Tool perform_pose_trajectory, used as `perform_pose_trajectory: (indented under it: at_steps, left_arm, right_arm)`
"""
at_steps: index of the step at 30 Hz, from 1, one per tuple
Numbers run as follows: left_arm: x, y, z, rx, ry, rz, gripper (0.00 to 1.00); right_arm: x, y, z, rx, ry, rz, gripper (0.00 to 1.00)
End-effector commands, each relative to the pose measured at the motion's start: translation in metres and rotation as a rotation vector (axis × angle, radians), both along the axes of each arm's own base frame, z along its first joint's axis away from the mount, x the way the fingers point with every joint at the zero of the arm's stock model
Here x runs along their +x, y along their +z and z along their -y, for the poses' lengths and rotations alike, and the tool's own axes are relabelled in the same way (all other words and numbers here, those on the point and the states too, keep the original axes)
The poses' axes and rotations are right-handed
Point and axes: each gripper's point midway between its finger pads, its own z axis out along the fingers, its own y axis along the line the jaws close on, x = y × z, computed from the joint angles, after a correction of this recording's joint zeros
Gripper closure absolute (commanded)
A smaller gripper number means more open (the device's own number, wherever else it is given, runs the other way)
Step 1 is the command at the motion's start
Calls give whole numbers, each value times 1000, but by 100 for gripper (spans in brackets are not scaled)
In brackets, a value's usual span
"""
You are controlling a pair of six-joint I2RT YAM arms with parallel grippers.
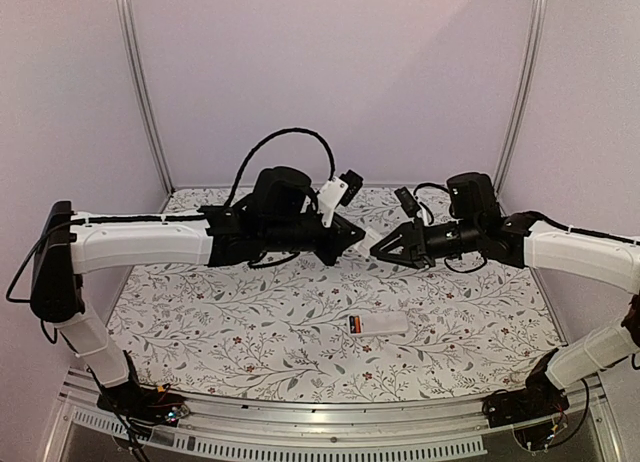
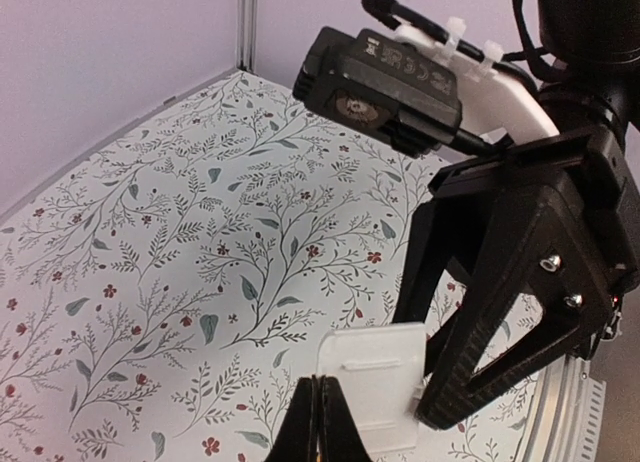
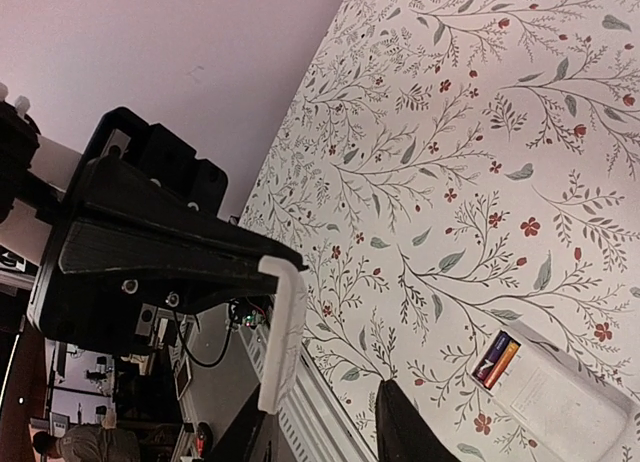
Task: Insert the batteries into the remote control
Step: Pass from the left arm to the right
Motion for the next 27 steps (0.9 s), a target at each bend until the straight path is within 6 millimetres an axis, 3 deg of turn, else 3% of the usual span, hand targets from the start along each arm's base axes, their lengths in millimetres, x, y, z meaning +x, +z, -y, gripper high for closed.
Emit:
perform_pose_trajectory:
  at_steps: [1, 8, 13, 14, 17, 21, 23, 27]
  left_arm:
    - [-9, 9, 5, -29, -11, 16, 100]
    - [-13, 6, 8, -23, -25, 13, 100]
    - [-16, 10, 7, -35, -34, 11, 100]
    - [-17, 11, 7, -37, -41, 6, 95]
    - [-25, 11, -1, -16, -69, -33, 53]
    - [-34, 24, -29, -55, -89, -87, 13]
    - [-41, 31, -44, -82, -106, -122, 1]
    - [-49, 40, -71, -110, -96, -250, 1]
  right_arm:
    - [8, 12, -7, 15, -2, 49, 69]
    - [10, 13, -10, 20, 5, 51, 77]
    - [8, 14, -11, 23, 23, 64, 100]
    - [7, 16, -11, 25, 29, 73, 100]
    - [1, 15, -7, 2, 53, 103, 100]
    - [-11, 17, 10, -89, 108, 274, 100]
    - [-19, 19, 12, -100, 120, 352, 100]
    - [-52, 23, 7, -229, 190, 606, 100]
